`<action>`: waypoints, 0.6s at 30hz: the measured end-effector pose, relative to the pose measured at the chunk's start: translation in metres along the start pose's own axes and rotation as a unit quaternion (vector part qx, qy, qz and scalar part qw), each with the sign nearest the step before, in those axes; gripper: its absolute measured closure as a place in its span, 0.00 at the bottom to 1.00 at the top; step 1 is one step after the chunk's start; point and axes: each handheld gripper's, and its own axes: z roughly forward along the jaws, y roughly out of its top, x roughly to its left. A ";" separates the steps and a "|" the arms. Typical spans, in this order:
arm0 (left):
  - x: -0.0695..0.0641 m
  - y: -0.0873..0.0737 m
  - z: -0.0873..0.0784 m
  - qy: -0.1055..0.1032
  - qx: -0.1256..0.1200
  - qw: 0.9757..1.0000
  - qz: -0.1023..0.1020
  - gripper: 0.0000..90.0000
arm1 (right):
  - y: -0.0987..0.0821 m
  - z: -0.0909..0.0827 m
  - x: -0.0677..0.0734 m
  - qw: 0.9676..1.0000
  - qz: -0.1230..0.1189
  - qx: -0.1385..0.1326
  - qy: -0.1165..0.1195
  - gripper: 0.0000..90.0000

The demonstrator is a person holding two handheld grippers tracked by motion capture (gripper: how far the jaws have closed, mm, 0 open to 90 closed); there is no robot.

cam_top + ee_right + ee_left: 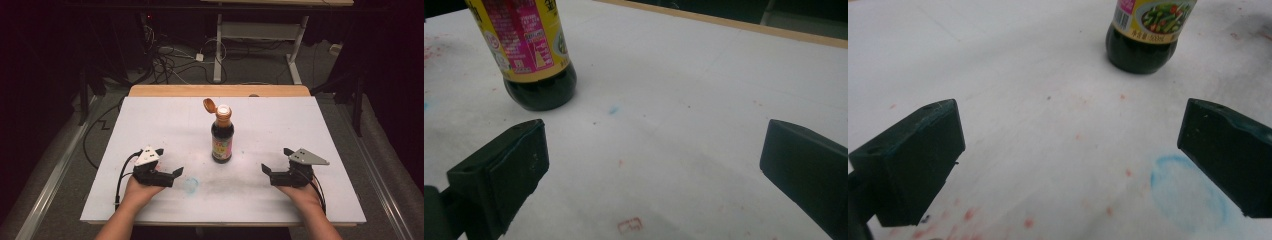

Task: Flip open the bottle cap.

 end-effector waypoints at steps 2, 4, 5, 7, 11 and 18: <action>0.003 0.000 -0.011 0.005 -0.005 1.000 -0.001 0.00 | -0.004 -0.006 0.000 1.000 -0.002 -0.004 -0.003 0.00; 0.006 -0.001 -0.022 0.009 -0.010 1.000 -0.004 0.00 | -0.007 -0.014 0.000 1.000 0.000 -0.010 -0.006 0.00; 0.006 -0.002 -0.026 0.010 -0.013 1.000 -0.004 0.00 | -0.009 -0.017 0.000 1.000 -0.002 -0.014 -0.007 0.00; 0.008 -0.006 -0.034 0.010 -0.018 1.000 -0.004 0.00 | -0.013 -0.023 0.001 1.000 -0.003 -0.016 -0.010 0.00; 0.009 -0.010 -0.037 0.007 -0.029 1.000 -0.007 0.00 | -0.020 -0.025 0.003 1.000 -0.005 -0.014 -0.013 0.00; 0.008 -0.011 -0.037 0.006 -0.031 0.999 -0.005 0.00 | -0.018 -0.024 0.004 1.000 -0.006 -0.022 -0.015 0.00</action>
